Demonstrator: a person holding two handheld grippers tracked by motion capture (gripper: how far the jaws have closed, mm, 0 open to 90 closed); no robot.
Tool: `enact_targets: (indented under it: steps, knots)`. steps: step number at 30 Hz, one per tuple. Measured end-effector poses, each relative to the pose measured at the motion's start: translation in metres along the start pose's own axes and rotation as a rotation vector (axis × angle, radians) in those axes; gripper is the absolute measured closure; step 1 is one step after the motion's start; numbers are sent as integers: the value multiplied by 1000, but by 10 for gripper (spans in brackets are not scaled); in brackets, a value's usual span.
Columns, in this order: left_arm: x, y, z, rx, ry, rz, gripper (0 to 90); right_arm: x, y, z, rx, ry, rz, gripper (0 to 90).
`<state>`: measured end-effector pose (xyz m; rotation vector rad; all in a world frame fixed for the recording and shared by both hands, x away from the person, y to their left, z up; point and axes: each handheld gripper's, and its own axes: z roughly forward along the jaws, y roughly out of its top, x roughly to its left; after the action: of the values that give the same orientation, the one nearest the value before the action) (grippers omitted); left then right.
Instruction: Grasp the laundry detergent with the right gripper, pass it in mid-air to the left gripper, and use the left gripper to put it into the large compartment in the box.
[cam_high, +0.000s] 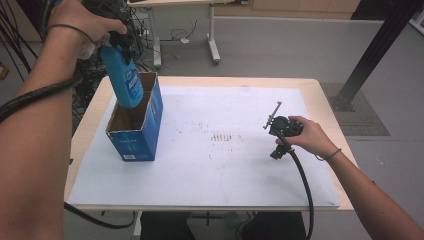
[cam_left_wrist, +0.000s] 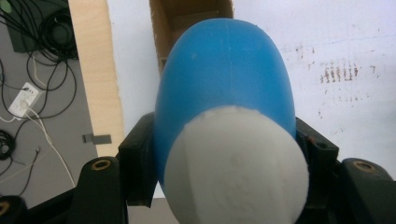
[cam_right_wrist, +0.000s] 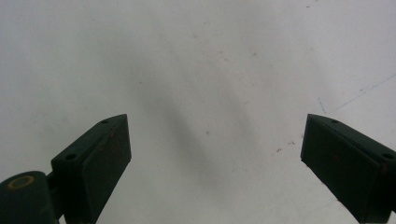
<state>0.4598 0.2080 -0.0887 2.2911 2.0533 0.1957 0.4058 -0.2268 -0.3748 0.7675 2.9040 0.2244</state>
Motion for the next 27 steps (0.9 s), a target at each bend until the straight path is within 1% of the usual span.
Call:
enact_targets:
  steps: [8,13,16,24,26,27]
  knots:
    - [2,-2,18,33,-2,-1,374,0,0,0,0,2,-2,78]
    - [3,-3,29,51,-12,-6,374,1,1,0,0,1,-4,78]
    - [3,-3,35,54,-15,-10,374,1,1,1,2,6,-3,79]
    - [4,-6,52,81,-20,-9,374,2,1,0,-3,4,-5,80]
    - [3,-8,57,94,-18,-1,374,2,1,0,-3,6,-4,80]
    - [3,-8,60,96,-21,-5,374,2,1,0,0,6,-6,80]
